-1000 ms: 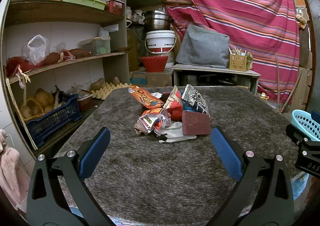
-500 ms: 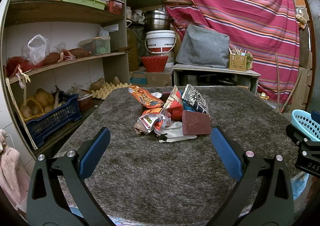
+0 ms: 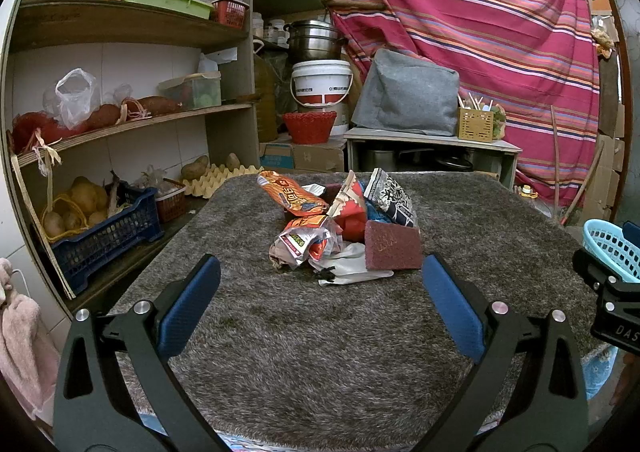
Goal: Collect trash
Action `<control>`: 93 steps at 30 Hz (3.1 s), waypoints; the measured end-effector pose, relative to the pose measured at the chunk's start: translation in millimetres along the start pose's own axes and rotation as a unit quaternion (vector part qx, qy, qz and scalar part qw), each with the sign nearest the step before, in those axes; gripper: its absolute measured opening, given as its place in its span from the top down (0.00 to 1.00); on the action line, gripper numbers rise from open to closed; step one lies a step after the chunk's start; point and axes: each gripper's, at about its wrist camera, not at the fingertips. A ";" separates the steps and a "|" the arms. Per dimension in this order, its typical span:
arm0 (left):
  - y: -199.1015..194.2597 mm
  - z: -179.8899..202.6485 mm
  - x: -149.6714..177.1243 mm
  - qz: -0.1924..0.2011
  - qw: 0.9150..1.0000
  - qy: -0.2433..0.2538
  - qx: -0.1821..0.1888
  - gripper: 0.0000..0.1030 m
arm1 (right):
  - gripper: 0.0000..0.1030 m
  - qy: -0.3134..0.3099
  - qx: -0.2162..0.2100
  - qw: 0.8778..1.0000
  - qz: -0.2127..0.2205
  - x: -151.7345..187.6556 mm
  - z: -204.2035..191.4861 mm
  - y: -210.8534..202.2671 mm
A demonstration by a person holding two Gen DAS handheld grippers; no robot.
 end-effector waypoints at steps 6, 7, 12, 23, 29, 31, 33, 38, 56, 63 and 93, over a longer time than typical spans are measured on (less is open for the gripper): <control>-0.3 0.2 0.2 0.000 1.000 0.000 0.000 0.05 | 0.04 0.000 0.000 1.000 -0.001 0.3 0.6 0.3; -0.3 0.3 0.2 0.000 1.000 0.000 0.000 0.05 | 0.04 0.000 0.000 1.000 -0.001 -0.1 -0.2 0.0; -0.2 0.3 0.2 0.000 1.000 0.000 0.000 0.05 | 0.04 0.000 0.000 1.000 0.000 0.2 0.1 0.2; 0.6 -1.0 0.8 0.000 1.000 0.001 -0.001 0.05 | 0.04 0.000 -0.001 1.000 -0.002 -0.2 0.3 0.8; 0.7 -1.9 0.6 -0.002 1.000 0.001 0.000 0.05 | 0.04 0.005 -0.002 1.000 -0.008 3.0 2.3 4.4; 0.9 -1.5 0.6 -0.001 1.000 0.001 -0.001 0.05 | 0.04 0.009 0.001 1.000 -0.010 5.9 6.2 7.2; 1.1 -3.9 0.9 0.000 1.000 0.002 -0.005 0.05 | 0.04 0.011 0.006 1.000 -0.009 5.6 8.6 7.0; 5.6 -12.3 2.0 -0.007 1.000 0.002 -0.012 0.05 | 0.04 0.006 0.018 1.000 -0.010 1.8 12.8 6.6; 82.6 -29.7 -86.4 -0.019 0.999 0.008 -0.047 0.05 | 0.04 0.031 -0.017 0.998 -0.045 -86.1 24.2 83.5; 150.9 -40.4 -104.5 -0.055 0.997 -0.007 -0.046 0.05 | 0.04 0.038 0.000 0.998 -0.047 -99.8 20.5 138.8; 211.8 -78.1 -77.4 -0.112 0.994 -0.005 0.018 1.00 | 0.04 -0.036 -0.045 0.992 -0.115 -80.1 -75.3 195.9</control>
Point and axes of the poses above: each gripper's, at about its wrist camera, not at the fingertips, and y roughly the way its jaws point, z to its right, x to its underside, and after that the axes turned 5 degrees about -y, right-handed
